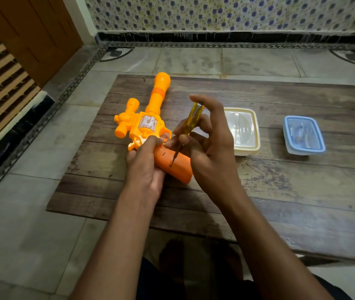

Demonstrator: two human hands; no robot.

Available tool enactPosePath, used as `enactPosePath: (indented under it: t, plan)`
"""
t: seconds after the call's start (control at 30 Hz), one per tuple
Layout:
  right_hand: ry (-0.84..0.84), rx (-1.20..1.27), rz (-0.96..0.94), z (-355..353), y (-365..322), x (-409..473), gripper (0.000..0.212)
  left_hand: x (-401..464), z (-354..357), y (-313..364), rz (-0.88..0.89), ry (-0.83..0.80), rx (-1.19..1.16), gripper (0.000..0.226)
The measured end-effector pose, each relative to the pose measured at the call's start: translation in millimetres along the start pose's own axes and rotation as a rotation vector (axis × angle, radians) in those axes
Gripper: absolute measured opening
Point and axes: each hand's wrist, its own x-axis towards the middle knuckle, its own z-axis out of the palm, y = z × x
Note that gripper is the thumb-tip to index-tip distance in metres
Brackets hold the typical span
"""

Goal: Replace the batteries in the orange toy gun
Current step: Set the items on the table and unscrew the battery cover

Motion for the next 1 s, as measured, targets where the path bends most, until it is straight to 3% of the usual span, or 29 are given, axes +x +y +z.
enactPosePath:
  t: [0.2, 0.43, 0.67, 0.8, 1.0]
  plan:
    - [-0.067, -0.041, -0.045, 1.9, -6.2, -3.5, 0.054, 0.5, -0.9, -1.3, -0.007, 0.044, 0.007, 0.050]
    - [-0.063, -0.027, -0.020, -0.9, 0.0, -4.0, 0.063, -3.3, 0.2, 0.2, -0.032, 0.061, 0.019, 0.052]
    - [-0.076, -0.268, -0.239, -0.4, -2.9, -4.5, 0.056, -5.6, 1.8, -1.2, 0.005, 0.052, -0.010, 0.050]
    - [-0.023, -0.376, -0.401, 0.2, -2.4, -5.2, 0.036, -9.2, 5.1, 0.2, 0.003, 0.056, 0.019, 0.066]
    - [0.014, -0.381, -0.423, 1.9, 1.3, -6.1, 0.029, -2.5, 1.1, -2.1, -0.014, 0.075, 0.058, 0.043]
